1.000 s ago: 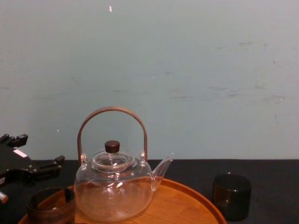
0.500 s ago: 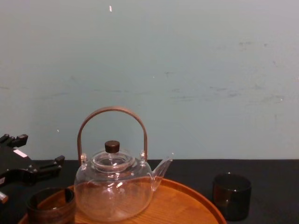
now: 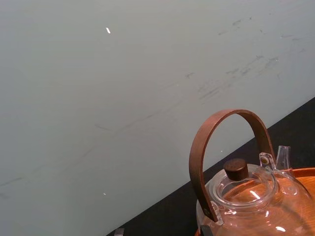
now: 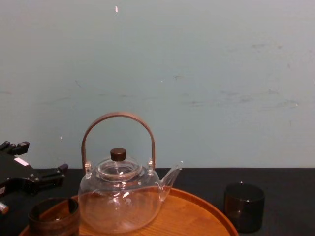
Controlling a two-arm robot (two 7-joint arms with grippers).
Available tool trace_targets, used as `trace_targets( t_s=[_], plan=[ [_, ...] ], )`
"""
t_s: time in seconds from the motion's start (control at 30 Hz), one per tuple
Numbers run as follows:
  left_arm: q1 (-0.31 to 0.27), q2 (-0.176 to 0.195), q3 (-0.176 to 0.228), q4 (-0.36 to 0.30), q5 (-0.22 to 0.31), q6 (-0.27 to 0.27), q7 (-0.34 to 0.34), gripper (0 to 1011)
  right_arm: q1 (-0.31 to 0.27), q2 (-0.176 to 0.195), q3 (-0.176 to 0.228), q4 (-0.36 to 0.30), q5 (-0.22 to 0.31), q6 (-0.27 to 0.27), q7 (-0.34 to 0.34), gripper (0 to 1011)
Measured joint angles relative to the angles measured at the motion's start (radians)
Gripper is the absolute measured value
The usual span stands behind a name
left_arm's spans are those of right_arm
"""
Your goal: Pick up the glass from the table and place it on the tray.
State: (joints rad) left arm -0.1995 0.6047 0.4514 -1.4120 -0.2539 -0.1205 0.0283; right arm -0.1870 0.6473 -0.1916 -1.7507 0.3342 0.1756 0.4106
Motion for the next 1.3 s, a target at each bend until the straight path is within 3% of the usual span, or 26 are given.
trace_targets(
  t_s=[1.3],
  plan=[
    [0.0, 0.0, 0.0, 0.0, 0.0, 0.0, 0.0, 1001, 0.043, -0.013, -0.034, 0.039, -0.017, 0.02, -0.012, 1002]
  ],
)
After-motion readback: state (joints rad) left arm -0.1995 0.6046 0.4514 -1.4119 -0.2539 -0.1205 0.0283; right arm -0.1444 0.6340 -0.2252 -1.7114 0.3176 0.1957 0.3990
